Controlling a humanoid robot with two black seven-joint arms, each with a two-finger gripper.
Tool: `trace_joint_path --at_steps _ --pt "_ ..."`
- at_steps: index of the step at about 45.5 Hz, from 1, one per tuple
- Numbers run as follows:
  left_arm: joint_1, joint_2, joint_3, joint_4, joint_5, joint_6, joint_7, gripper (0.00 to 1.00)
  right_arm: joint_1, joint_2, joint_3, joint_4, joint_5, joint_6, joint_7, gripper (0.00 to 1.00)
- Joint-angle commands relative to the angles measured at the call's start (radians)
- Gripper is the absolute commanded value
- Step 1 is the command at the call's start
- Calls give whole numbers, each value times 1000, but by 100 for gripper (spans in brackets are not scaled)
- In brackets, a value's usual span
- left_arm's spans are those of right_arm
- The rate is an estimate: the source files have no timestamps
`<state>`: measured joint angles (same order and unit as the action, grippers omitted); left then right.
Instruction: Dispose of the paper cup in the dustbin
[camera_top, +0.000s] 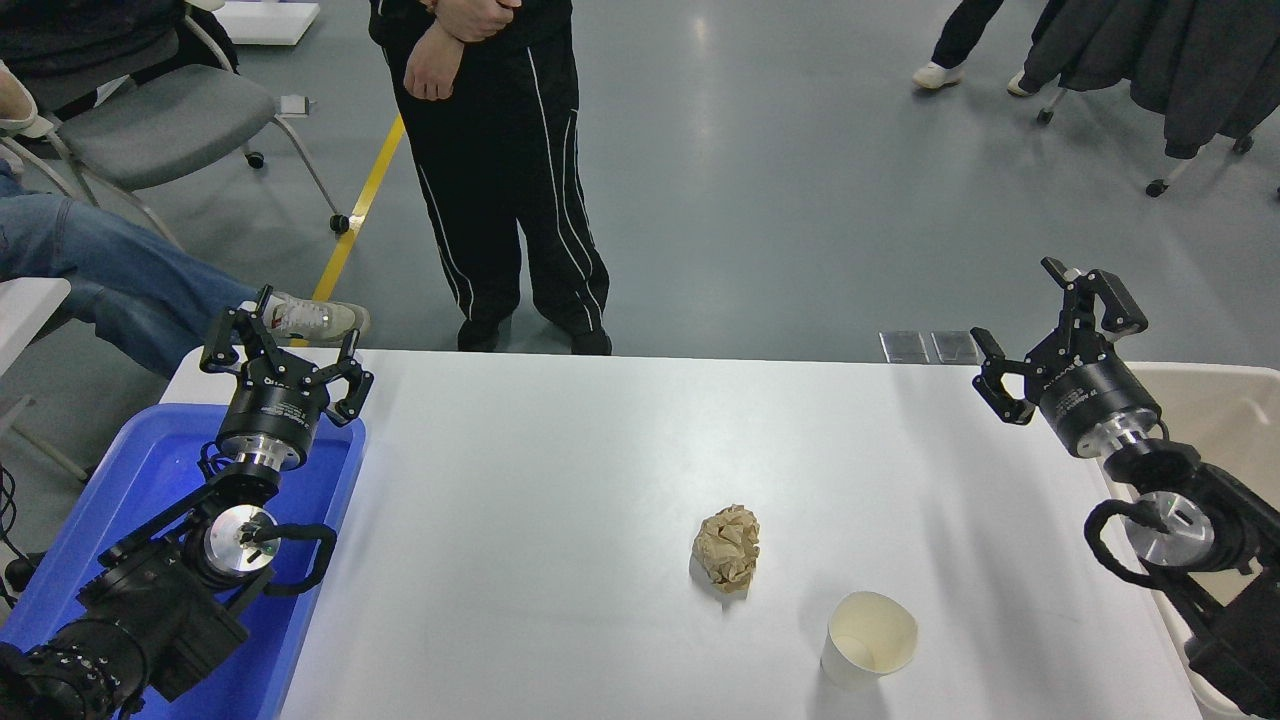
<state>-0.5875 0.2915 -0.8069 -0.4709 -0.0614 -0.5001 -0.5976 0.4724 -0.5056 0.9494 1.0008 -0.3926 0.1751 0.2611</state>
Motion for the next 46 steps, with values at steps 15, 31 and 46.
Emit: trace_joint_path --at_steps 15,31,46 --pt "0 0 0 0 0 0 1 100 20 -217 -170 349 -463 32 -235 100" --pt "0 0 0 0 0 0 -1 100 230 -295 -543 410 -709 104 -224 99" --pt "0 0 0 0 0 0 1 100 371 -361 -877 478 -916 121 -178 100"
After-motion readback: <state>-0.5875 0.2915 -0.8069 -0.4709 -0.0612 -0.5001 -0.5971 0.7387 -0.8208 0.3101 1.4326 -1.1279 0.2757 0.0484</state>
